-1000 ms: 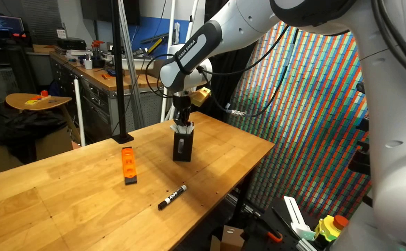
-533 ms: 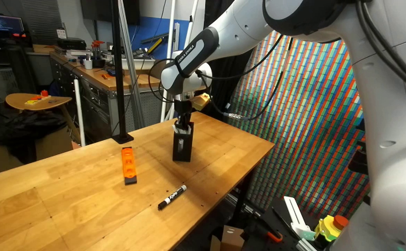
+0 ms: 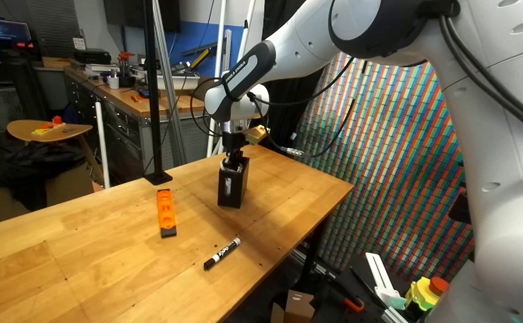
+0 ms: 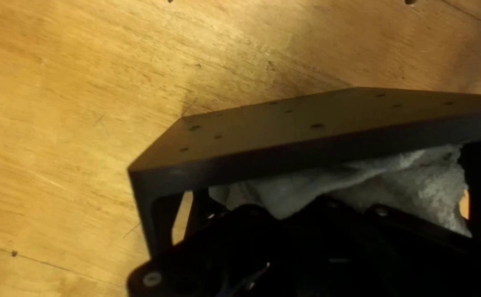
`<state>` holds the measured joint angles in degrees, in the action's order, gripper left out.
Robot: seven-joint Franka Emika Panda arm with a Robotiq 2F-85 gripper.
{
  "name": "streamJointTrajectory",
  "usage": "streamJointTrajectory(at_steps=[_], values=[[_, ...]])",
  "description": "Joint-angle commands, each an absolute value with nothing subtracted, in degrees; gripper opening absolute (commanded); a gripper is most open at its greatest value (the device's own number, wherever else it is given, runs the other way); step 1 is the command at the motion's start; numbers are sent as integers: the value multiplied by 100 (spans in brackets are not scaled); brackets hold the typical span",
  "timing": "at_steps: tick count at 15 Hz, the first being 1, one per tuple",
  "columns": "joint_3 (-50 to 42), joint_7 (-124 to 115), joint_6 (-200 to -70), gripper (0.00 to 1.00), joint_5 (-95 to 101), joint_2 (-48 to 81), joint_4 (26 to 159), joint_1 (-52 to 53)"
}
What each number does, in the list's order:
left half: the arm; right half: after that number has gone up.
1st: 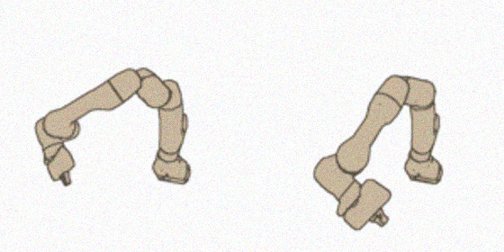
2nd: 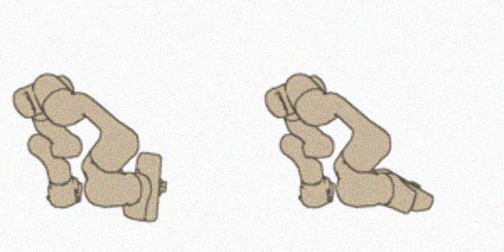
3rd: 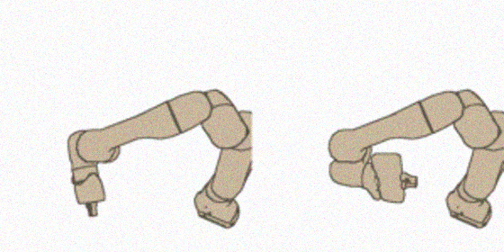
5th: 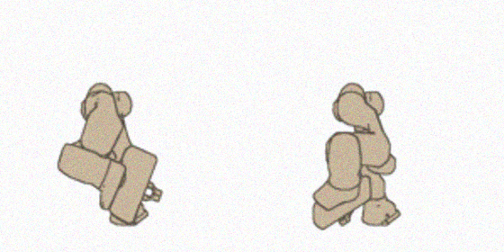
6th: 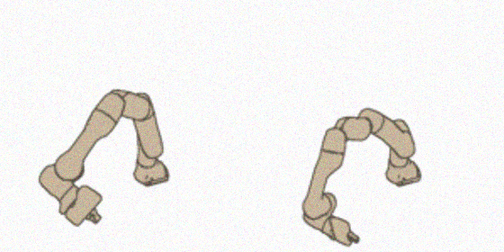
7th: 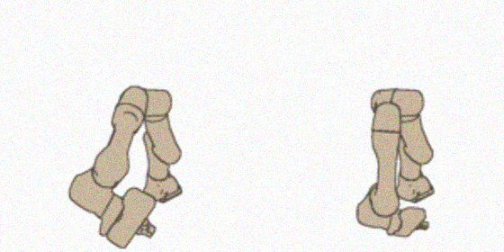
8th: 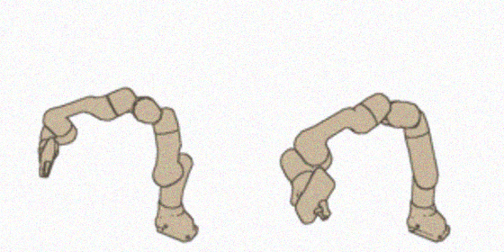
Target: Push the box to the right, then pick the cloth and shove it in the box
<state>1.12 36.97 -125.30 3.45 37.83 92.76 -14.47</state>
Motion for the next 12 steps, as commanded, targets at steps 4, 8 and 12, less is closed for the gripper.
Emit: streamJointTrajectory(at_steps=[4, 8, 12], values=[[97, 3712, -12270, 0, 287, 3911, 9000, -1443], [51, 3663, -12387, 0, 370, 3634, 9181, -1403], [10, 3789, -12482, 0, 542, 3284, 9372, -1381]])
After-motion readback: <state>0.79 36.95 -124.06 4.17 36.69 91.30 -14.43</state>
